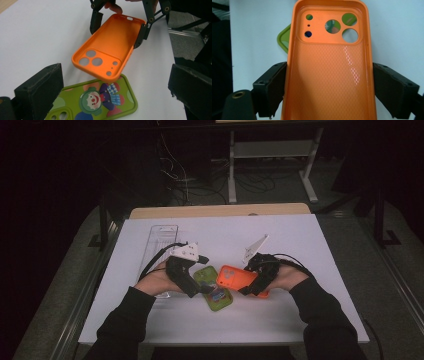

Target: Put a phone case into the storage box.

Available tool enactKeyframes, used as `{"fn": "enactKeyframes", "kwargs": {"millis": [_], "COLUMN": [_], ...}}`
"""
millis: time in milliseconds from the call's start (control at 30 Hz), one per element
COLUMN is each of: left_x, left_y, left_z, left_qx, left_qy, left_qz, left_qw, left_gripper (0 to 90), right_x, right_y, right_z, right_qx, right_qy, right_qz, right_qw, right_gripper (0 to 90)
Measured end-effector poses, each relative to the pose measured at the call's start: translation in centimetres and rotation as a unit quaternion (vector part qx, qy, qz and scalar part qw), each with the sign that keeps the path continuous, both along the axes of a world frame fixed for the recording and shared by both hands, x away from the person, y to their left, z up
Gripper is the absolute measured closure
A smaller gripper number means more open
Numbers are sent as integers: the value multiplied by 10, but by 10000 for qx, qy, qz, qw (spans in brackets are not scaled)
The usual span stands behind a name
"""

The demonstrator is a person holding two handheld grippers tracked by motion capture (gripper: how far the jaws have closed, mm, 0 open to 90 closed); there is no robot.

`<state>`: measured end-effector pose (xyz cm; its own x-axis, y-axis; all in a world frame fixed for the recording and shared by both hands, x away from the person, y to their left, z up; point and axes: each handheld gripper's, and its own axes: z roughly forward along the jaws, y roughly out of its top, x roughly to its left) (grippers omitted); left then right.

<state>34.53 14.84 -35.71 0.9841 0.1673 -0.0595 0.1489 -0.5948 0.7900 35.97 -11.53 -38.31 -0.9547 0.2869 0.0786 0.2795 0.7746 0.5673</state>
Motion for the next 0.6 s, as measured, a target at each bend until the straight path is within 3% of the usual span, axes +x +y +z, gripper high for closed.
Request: {"fn": "enactKeyframes", "kwargs": {"millis": [233,600], "left_x": [-4,-9], "left_y": [-5,-15], "left_z": [-2,-8], "left_qx": [9,306], "left_qy": [90,67], "left_qz": [-132,-425], "left_qw": [9999,9986], "left_gripper": [0,0], "right_x": [-6,-15], "right_y": [10,24], "right_z": [-3,-4], "right_qx": [-20,-99], "right_qy": [74,70], "right_qz": [316,732], "right_qw": [9995,9972], "right_gripper": [151,151]}}
